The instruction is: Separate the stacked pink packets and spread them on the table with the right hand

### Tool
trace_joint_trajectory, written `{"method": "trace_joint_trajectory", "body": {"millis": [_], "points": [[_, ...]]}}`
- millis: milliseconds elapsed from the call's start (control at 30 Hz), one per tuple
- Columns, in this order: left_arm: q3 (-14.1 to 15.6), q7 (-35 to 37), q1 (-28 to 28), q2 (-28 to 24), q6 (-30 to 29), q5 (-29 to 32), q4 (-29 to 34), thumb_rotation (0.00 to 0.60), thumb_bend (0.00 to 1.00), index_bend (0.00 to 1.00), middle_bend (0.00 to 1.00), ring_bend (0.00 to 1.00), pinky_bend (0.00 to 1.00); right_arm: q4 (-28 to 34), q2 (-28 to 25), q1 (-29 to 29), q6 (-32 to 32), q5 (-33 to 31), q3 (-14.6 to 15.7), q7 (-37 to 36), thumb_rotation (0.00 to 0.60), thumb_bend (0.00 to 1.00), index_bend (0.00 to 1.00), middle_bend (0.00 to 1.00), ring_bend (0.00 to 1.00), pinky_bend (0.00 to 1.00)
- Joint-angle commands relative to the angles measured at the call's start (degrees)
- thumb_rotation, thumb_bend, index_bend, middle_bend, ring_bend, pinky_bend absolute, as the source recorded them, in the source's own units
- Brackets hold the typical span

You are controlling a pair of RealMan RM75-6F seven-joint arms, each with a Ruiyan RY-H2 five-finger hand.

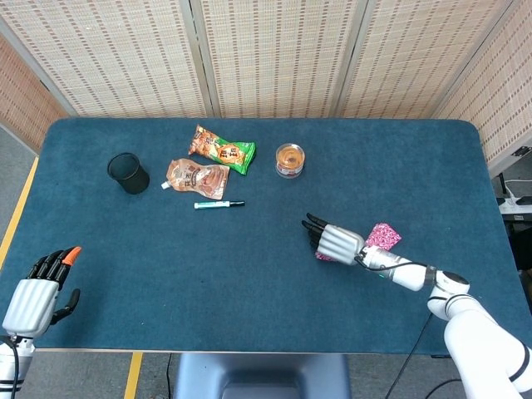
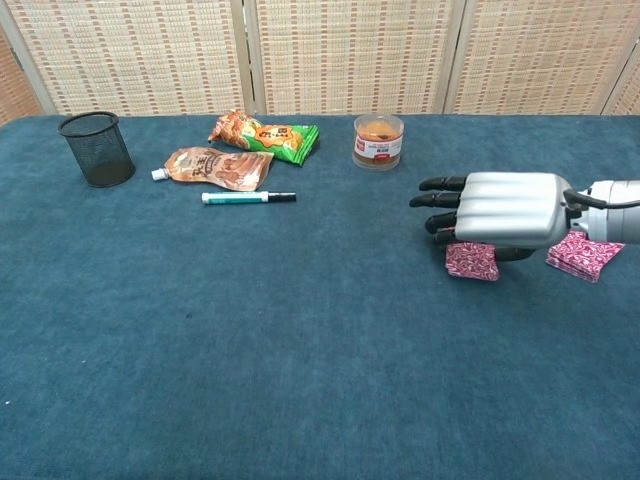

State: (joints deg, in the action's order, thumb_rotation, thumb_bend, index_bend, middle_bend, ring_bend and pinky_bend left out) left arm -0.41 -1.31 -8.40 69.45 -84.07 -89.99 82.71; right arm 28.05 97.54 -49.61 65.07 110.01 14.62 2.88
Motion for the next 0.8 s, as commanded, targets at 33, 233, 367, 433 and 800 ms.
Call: {"method": "trace_joint_trajectory", "body": {"millis": [33,233,367,433,800], "points": [[0.04,0.15,0.02,0.09,-0.01,-0.03,-0.21,0.6,0.46,0.0,0.11,0.12,0.18,-0.05,-0.13,0.04,0.45,-0.11,-0.09,-0.31,0.6,0.2,0.37,0.24,0.01,0.07],[0.0,0.12,-0.1,0.05,0.08,-0.08,-0.07,0.6,0.46,0.0,0.11,0.12,0.19,-0.05,-0.5,0.27,0.98,-0.19,-0.01,-0.47,0.6,0.2,0.37,0.25,0.01,0.07],[0.04,0.05,-0.06,0.06,0.01,-0.1,-0.06,0.6,0.46,0.0,0.11,0.12,0.19,0.05,-0.6,0.28,1.34,-0.24,-0.05,-0.58,0.6,0.2,0.37,0.25,0.01,0.07],[0.02,0.01,-0.04,0.09,-0.06,-0.12,-0.07,0.6,0.46,0.0,0.11,0.12,0.18,0.15,-0.65,0.33,1.62,-0.36,-0.18,-0.72,0.6,0.2,0.37,0.25,0.01,0.07],[0.11,-0.1,0.15,0.11,-0.5,-0.37,0.08,0.6,0.46,0.0,0.11,0.12,0.19,1.86,-1.74,0.38,3.76,-0.29,-0.43,-0.95,0.6,0.2,0.37,0.25,0.01,0.07]]}}
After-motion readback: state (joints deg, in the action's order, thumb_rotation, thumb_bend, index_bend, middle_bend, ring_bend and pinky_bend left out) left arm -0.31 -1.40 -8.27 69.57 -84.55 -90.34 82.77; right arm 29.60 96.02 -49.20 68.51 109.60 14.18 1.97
